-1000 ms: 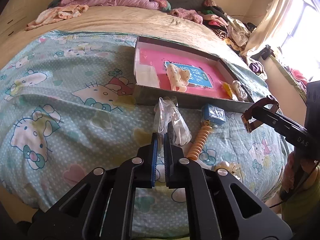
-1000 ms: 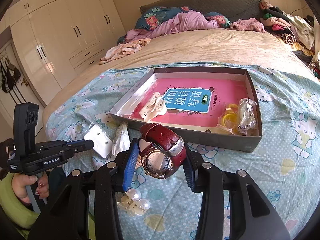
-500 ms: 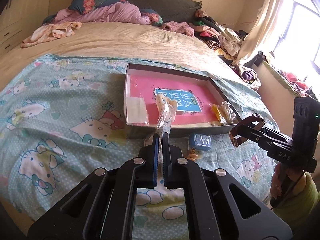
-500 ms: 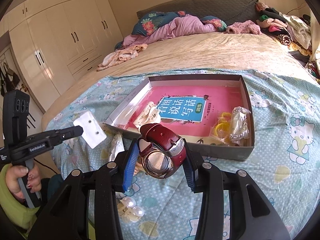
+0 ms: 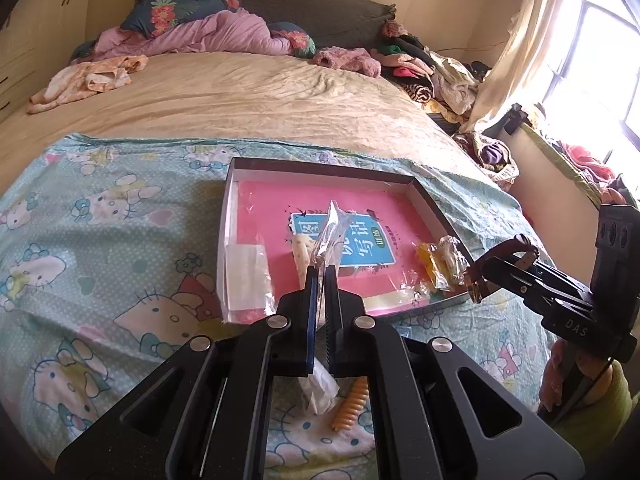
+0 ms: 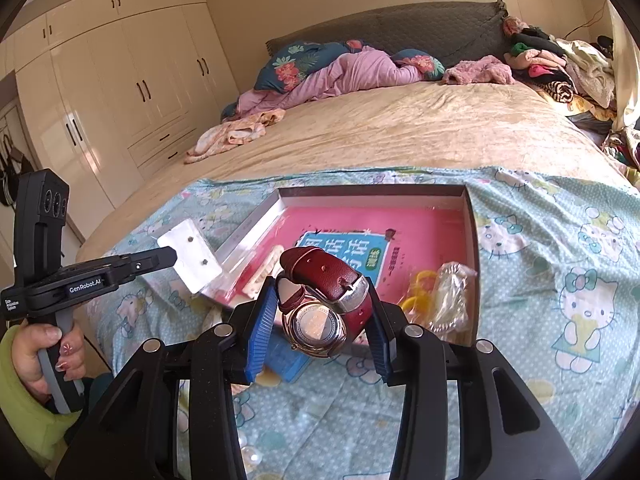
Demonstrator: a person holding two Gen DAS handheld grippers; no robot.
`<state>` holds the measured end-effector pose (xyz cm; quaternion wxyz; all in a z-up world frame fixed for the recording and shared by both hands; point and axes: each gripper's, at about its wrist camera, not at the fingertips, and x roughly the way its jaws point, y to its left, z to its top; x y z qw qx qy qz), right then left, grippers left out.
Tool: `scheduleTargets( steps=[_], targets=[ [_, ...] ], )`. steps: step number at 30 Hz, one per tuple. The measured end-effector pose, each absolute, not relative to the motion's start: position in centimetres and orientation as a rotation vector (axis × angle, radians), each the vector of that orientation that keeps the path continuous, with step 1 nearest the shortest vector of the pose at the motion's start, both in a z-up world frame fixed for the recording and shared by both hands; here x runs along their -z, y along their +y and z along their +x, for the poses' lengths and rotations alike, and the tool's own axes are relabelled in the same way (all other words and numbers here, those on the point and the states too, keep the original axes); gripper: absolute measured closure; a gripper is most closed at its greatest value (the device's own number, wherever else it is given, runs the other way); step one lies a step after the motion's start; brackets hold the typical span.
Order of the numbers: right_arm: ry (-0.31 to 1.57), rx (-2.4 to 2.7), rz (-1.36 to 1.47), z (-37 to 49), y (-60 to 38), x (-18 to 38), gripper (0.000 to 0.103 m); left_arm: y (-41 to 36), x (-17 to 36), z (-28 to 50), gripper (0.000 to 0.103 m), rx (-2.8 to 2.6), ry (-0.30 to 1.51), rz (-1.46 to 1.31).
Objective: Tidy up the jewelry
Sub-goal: 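Carry the watch and the earring card over the pink tray with both tools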
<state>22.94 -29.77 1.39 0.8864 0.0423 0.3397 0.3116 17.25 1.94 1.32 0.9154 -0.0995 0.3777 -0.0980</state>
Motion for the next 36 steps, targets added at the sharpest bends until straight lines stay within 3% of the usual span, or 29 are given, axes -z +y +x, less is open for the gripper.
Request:
scheduleTargets(
  steps=[36],
  targets=[
    [0.793,-0.532,0.063,32.2,-28.6,2.5,0.063,-3.1,3.3,24.0,0.103,0.338,0.903,-0.235]
  ],
)
